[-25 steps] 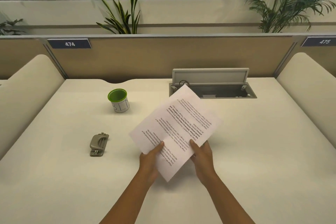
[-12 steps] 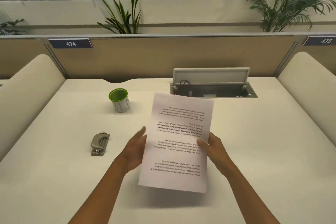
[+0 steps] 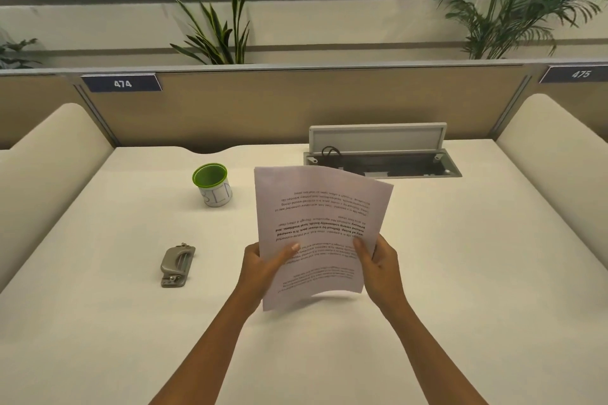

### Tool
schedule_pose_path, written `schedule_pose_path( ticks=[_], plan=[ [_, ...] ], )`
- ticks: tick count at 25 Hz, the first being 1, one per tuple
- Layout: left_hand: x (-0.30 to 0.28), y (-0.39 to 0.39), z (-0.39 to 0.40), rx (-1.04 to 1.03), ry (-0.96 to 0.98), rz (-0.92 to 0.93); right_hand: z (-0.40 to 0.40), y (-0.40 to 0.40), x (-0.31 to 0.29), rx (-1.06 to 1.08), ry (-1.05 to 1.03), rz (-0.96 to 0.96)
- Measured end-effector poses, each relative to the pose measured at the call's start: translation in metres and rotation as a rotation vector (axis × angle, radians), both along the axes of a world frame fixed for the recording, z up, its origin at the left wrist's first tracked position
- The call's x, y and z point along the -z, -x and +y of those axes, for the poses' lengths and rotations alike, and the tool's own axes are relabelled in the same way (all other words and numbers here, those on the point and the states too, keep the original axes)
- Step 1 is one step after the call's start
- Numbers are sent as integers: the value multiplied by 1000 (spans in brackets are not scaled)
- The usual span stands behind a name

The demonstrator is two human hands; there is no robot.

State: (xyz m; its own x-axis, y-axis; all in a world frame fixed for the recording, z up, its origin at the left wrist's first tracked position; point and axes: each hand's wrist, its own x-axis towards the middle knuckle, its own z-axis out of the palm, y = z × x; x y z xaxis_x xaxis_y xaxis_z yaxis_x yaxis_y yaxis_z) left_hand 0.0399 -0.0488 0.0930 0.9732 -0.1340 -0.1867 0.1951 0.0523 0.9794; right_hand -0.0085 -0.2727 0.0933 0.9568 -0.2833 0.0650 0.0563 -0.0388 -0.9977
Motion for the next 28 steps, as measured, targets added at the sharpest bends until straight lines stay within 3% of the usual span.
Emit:
schedule_pose_path(
  ticks=[6,11,16,19,23,28],
  plan=[
    [25,18,4,-56,-18,57,9,17,23,-34,-23,57],
    [25,15,8,-43,-19,-57,13,16,27,-22,17,37],
    [35,22,4,-63,-68,-4,13,21,43,-56,61,118],
    [33,19,0,-194,-22,101,9,25,44,55,50,155],
    [26,23,-17,-334,146,213,12,30,46,219,-179,349],
    [19,33,-42,-349,480,297,37,25,41,101,-518,286]
  ],
)
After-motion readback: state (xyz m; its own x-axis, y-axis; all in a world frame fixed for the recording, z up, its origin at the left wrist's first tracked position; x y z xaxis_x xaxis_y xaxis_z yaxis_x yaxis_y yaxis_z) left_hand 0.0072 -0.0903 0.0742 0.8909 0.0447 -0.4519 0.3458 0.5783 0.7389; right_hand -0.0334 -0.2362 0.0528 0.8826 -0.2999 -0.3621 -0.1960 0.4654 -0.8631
